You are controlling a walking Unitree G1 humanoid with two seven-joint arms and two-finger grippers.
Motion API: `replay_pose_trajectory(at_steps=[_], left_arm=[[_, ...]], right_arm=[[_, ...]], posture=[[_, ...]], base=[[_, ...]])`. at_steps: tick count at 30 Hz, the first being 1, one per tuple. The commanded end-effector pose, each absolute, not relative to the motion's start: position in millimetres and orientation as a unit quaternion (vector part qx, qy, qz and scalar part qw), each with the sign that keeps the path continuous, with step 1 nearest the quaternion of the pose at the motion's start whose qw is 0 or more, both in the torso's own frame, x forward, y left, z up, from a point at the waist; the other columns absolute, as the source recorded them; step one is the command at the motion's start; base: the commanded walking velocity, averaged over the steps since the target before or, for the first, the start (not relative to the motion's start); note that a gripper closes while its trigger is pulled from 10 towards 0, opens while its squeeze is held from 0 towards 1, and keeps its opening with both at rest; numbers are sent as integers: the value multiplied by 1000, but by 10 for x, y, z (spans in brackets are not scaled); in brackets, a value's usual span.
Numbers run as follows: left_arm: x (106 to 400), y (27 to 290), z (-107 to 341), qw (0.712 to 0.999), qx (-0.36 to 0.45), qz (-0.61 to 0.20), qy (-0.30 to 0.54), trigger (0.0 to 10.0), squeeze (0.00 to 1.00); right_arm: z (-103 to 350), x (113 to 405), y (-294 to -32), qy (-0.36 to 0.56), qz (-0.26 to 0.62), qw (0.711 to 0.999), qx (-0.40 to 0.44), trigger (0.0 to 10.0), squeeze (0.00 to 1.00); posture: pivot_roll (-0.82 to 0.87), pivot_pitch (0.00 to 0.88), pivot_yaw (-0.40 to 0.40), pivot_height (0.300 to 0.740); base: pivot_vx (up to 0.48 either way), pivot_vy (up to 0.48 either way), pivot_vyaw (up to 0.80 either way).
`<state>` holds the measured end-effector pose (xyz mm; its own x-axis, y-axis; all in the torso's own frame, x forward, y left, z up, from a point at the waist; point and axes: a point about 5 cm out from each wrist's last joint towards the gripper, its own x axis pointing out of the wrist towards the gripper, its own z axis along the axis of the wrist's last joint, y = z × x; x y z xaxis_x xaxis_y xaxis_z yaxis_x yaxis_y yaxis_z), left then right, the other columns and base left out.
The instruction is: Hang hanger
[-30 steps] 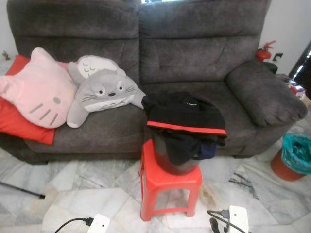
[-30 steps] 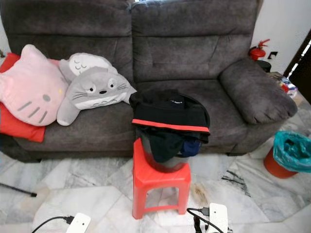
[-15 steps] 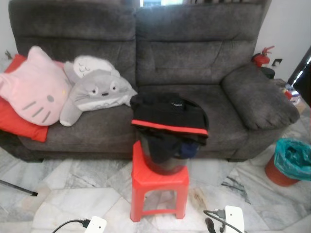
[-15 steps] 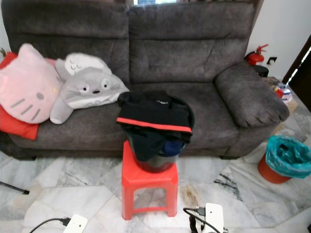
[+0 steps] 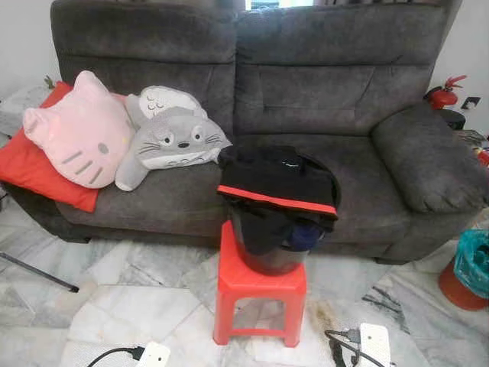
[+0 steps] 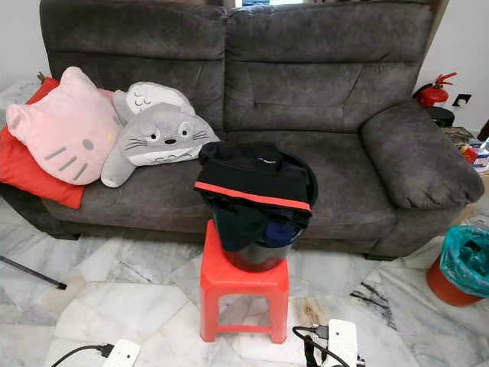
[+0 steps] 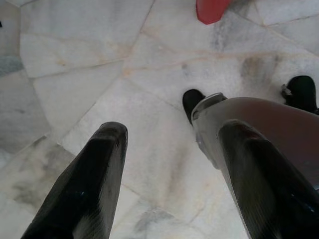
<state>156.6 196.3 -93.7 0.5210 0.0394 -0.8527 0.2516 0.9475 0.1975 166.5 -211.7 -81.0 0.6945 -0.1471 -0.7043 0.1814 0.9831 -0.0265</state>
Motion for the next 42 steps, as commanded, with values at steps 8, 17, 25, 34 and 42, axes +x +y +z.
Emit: replay_pose_trajectory(at_steps=[8, 17, 25, 34, 42], left_arm=[[1555, 1985, -937, 860, 152, -55, 484, 10000, 0], [1555, 1985, -937, 860, 152, -55, 484, 10000, 0], [1555, 1985, -937, 860, 152, -55, 484, 10000, 0], [1555, 1985, -937, 860, 152, -55, 484, 10000, 0], [1438, 2120, -960, 851, 159, -49, 499, 10000, 0]], right_arm=[[-722, 1748, -2147, 336, -82, 937, -56, 10000, 0], [-722, 1748, -2147, 336, -82, 937, -56, 10000, 0], [-722, 1748, -2147, 336, -82, 937, -56, 10000, 0], [-722, 1748, -2147, 336, -82, 937, -56, 10000, 0], [251, 2325, -2191, 48, -125, 990, 47, 10000, 0]], posture=[[-93, 0, -24, 740], [-93, 0, -24, 740], [-93, 0, -24, 740], [-93, 0, -24, 740], [-110, 0, -27, 740]], base=[[0, 0, 0], [0, 0, 0], [0, 0, 0], [0, 0, 0], [0, 0, 0]])
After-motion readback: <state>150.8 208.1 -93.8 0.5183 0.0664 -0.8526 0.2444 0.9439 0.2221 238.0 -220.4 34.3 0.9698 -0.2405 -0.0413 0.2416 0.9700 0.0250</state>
